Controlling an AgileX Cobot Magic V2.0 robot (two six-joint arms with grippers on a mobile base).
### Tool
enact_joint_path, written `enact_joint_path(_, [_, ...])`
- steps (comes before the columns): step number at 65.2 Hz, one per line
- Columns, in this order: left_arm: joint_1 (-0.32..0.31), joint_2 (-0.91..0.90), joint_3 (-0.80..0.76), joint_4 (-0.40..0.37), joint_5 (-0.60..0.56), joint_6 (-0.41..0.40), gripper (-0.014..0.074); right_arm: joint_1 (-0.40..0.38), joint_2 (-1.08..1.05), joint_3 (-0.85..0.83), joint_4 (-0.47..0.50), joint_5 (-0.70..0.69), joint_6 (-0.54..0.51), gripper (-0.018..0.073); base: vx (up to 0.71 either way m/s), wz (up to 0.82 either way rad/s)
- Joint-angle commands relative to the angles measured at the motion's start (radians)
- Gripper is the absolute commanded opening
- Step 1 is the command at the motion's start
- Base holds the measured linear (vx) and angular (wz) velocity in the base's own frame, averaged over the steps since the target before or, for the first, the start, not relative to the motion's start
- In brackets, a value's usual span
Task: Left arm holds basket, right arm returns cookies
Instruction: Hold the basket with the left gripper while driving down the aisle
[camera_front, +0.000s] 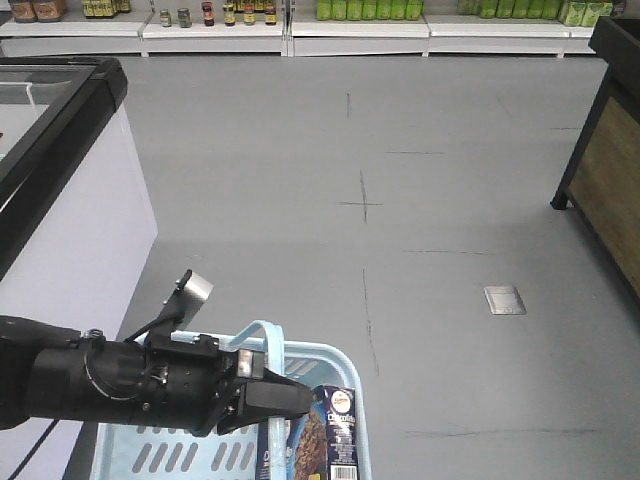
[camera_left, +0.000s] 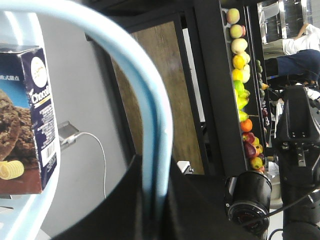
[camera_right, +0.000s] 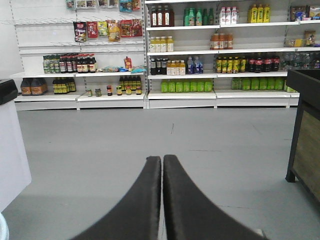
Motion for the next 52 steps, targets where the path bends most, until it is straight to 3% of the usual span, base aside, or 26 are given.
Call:
enact_joint_path(1, [-0.004, -0.048, -0.023, -0.092, 0.071, 0.012, -0.0008, 0.001, -0.012, 0.0, -0.009, -0.075, -0.001, -0.0008, 0.35, -0.01])
enact_joint_path(52, [-0.004, -0.048, -0.023, -0.096, 0.064, 0.012, -0.0008, 0.001, -0.011, 0.0, -0.009, -0.075, -0.001, -0.0008, 0.34, 0.01])
